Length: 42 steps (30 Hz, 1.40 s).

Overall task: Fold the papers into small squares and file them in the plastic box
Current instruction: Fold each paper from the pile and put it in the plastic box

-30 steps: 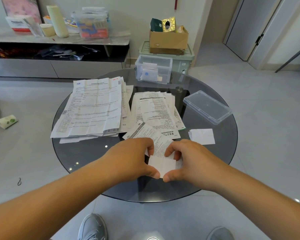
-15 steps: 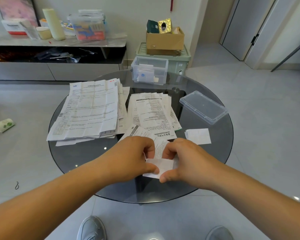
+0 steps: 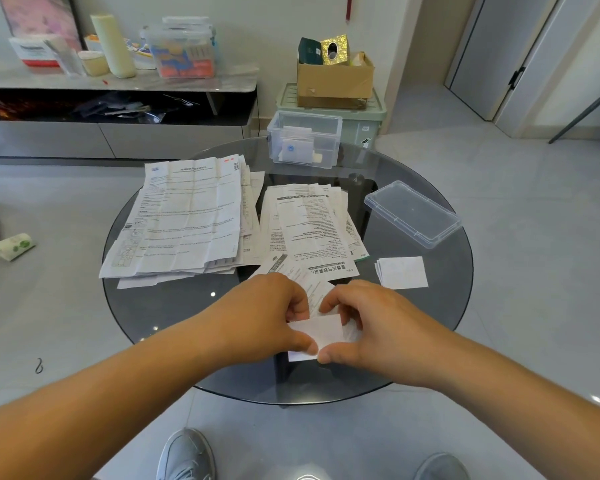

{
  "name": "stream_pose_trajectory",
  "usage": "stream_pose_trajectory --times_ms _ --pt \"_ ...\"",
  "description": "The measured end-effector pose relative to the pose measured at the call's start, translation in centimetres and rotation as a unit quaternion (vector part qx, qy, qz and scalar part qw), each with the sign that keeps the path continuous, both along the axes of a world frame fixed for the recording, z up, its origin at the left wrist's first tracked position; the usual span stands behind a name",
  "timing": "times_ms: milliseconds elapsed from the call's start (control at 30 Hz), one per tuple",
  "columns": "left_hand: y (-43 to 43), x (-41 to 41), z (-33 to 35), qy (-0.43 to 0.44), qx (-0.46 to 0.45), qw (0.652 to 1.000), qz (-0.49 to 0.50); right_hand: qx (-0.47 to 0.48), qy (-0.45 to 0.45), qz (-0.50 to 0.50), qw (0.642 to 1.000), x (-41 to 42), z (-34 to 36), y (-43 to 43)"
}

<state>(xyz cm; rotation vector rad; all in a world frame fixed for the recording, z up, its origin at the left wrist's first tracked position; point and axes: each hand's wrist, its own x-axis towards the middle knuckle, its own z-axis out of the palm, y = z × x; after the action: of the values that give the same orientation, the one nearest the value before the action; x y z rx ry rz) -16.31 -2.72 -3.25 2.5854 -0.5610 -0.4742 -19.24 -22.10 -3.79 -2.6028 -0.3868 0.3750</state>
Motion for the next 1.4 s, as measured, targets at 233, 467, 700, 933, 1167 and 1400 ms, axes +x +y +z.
stream_pose_trajectory --times_ms 233,467,700,933,1167,1400 --pt "0.4 0.0 0.4 -0.009 -0.077 0.997 -0.010 0.021 -0.019 0.011 1.000 0.2 -0.2 -0.2" --pt "-0.2 0.4 1.2 0.029 -0.155 0.987 0.015 0.163 -0.019 -0.059 0.985 0.7 0.3 -0.8" --pt "-4.2 3.2 2.7 0.050 -0.172 0.983 0.036 0.192 -0.036 -0.124 0.973 2.9 2.1 -4.6" --pt "-8.8 5.2 1.0 -0.017 -0.127 0.992 0.014 0.146 -0.025 -0.186 0.971 5.8 1.1 -10.1" --pt "-9.0 4.3 -0.4 -0.108 -0.051 0.992 -0.027 0.045 -0.028 -0.196 0.979 6.3 -0.7 -10.1" --pt "-8.6 3.9 -0.5 -0.137 -0.058 0.989 -0.024 0.041 -0.055 -0.193 0.979 6.1 -0.2 -10.0"
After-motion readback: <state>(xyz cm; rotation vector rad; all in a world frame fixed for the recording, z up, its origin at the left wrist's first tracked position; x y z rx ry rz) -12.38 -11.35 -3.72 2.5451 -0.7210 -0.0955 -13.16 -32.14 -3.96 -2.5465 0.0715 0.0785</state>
